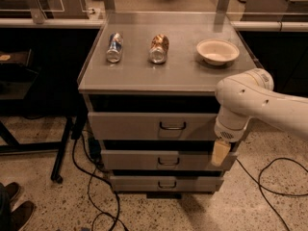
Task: Close top drawer
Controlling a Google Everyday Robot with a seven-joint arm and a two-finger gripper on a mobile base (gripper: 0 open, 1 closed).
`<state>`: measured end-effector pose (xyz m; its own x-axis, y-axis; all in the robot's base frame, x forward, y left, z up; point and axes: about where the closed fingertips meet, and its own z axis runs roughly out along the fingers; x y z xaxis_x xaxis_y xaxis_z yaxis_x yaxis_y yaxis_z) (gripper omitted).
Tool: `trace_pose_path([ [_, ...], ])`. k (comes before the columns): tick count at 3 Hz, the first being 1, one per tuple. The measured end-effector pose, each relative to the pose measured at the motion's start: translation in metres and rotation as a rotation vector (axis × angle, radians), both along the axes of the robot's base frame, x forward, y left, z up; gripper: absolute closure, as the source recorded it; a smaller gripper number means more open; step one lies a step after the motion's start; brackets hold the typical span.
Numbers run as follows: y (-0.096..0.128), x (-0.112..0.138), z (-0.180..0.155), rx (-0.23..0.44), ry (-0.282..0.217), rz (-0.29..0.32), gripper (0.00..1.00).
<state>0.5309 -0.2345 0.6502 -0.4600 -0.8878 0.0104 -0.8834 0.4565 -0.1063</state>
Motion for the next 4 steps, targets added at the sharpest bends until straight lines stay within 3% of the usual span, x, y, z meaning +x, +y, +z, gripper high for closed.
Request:
trace_pose_path([
  [2,-0.003,0.005,0.002,-0.001,-0.016,-0.023,0.72],
  [3,-0.006,0.018,0.007,-0.012,-0.051,-0.054,0.97],
  [4,-0.008,0.030,0.010,-0.028,-0.082,-0.078,1.00],
])
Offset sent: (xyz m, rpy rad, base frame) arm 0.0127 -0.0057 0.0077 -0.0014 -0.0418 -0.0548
